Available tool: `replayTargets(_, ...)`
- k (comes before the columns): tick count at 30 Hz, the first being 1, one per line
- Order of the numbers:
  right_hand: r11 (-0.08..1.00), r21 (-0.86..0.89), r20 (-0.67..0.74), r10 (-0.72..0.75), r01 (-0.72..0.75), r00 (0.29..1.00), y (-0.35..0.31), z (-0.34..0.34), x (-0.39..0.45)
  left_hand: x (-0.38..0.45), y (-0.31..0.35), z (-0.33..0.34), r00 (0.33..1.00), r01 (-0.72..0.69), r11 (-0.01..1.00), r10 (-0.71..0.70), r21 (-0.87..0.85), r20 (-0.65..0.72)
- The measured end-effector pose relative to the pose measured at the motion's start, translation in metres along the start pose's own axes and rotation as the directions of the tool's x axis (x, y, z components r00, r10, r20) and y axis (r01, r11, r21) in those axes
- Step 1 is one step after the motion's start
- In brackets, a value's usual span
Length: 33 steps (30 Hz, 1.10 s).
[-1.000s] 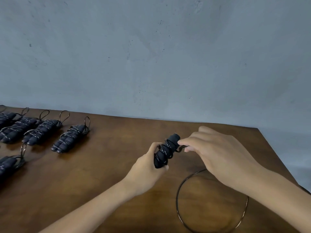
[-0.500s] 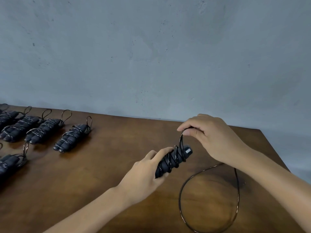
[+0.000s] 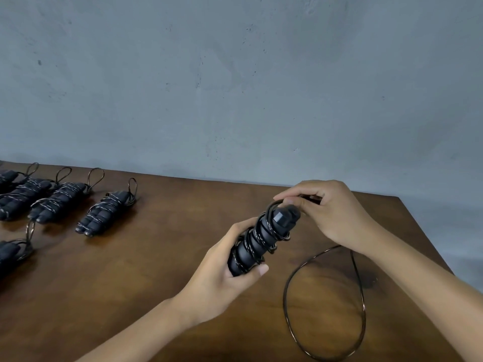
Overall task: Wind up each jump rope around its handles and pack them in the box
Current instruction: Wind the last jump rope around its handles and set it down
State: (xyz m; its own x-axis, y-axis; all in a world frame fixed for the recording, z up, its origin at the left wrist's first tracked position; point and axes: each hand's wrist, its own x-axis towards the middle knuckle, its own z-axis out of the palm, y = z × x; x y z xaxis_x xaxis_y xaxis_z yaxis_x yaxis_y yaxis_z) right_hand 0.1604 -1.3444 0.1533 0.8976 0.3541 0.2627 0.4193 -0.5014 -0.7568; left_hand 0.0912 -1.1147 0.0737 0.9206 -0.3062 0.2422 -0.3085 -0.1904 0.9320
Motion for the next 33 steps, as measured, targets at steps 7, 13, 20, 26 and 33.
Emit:
replayTargets(7, 0.994, -0.108, -0.013, 0.025, -0.026, 1.000, 0.005, 0.002, -0.007, -0.001, 0.003, 0.002, 0.994, 0.108, 0.938, -0.113, -0.330, 0.005)
replayTargets(13, 0.983, -0.178, -0.042, 0.046, -0.053, 0.998, 0.010, 0.002, -0.010, 0.003, 0.004, 0.002, 0.986, 0.134, 0.866, -0.165, -0.481, -0.022)
replayTargets(20, 0.967, -0.234, -0.097, 0.083, -0.104, 0.992, 0.009, -0.003, -0.014, 0.003, 0.005, -0.001, 0.958, 0.221, 0.756, -0.285, -0.617, -0.007)
replayTargets(26, 0.926, -0.369, -0.082, 0.056, -0.082, 0.995, 0.002, -0.011, -0.019, 0.004, 0.004, -0.004, 0.920, 0.318, 0.706, -0.391, -0.633, 0.026)
replayTargets(33, 0.736, -0.660, 0.158, -0.063, 0.153, 0.985, -0.021, -0.015, -0.017, 0.013, 0.003, -0.012, 0.853, 0.483, 0.638, -0.499, -0.600, 0.155)
